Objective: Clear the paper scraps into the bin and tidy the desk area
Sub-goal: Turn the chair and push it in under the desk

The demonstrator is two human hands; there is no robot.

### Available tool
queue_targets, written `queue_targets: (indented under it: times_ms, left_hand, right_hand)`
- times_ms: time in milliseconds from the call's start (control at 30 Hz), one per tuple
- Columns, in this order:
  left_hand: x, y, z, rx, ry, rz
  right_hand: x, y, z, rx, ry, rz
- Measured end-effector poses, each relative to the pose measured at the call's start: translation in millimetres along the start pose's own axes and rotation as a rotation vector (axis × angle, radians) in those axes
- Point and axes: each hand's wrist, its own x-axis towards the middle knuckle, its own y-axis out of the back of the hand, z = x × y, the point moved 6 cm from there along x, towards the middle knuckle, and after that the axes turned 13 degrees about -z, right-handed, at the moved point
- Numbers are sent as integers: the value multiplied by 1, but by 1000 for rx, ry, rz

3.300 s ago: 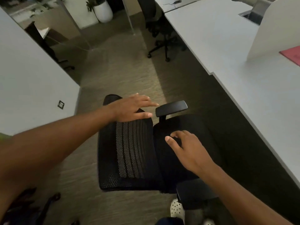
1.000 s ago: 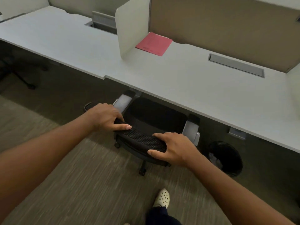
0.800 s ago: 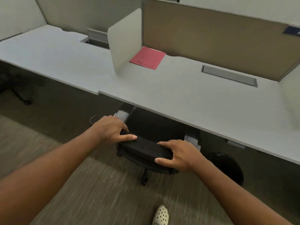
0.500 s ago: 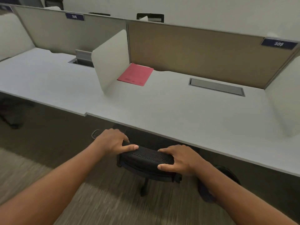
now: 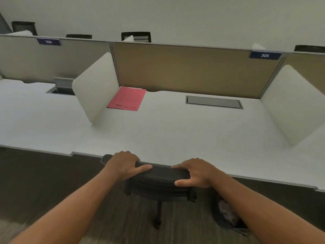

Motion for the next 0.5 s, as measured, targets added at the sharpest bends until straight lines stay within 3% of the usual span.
queue_targets:
  times_ms: [500]
  left_hand:
    - [11, -2, 1, -33, -25, 47]
  right_hand:
    - [4, 3, 6, -180, -76, 15]
